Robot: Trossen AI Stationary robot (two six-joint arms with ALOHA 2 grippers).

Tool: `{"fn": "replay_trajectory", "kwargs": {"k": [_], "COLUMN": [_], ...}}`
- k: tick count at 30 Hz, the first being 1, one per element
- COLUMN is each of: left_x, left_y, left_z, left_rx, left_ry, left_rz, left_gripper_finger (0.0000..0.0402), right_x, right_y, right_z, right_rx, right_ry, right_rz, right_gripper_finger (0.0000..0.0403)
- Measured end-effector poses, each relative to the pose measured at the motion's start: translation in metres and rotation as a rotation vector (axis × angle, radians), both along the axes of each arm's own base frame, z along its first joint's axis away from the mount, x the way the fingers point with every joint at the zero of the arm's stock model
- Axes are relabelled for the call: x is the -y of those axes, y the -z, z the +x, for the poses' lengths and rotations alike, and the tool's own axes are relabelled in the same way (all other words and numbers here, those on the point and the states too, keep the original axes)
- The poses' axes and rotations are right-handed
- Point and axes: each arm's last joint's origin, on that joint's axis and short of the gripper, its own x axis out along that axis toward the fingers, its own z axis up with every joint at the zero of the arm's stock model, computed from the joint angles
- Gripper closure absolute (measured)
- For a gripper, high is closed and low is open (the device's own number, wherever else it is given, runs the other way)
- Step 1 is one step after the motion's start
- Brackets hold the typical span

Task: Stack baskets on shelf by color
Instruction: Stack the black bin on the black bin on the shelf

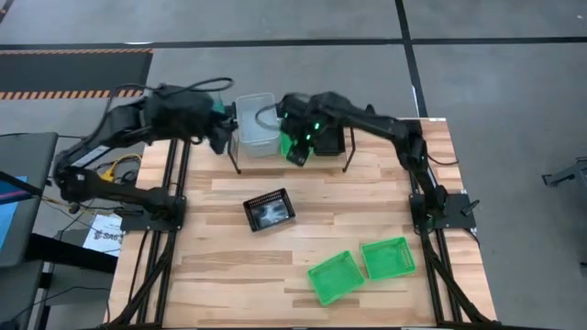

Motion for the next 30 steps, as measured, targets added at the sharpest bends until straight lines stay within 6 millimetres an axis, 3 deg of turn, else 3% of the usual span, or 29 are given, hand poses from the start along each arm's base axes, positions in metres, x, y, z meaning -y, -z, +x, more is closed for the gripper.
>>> {"fn": "replay_trajectory", "kwargs": {"k": [4,7,15,19,30], "left_x": [0.007,0.010,0.014,0.015,0.015], "left_y": [-0.007,-0.009,-0.007,-0.005,-0.004], "left_z": [-0.022,-0.031,-0.042,-0.044,-0.044], "left_rx": [0.027,0.039,0.005,-0.020,-0.029], "left_ry": [-0.033,-0.043,-0.039,-0.039,-0.037], "left_rz": [0.029,0.022,0.014,0.005,0.004], "left_gripper_finger": [0.0207,0.0207,0.0207,0.0207,0.0207], "right_x": [-0.039,-0.052,-0.057,-0.071,-0.102], "right_y": [-0.002,0.006,0.085,0.108,0.112], "right_z": [0.017,0.024,0.025,0.026,0.042], "right_rx": [0.012,0.040,-0.114,-0.128,-0.002], "right_ry": [0.034,0.111,0.260,0.263,0.232], "right_rz": [-0.113,-0.090,0.076,0.131,0.137], "right_gripper_finger": [0.0198,0.0198,0.0198,0.0198,0.0198]}}
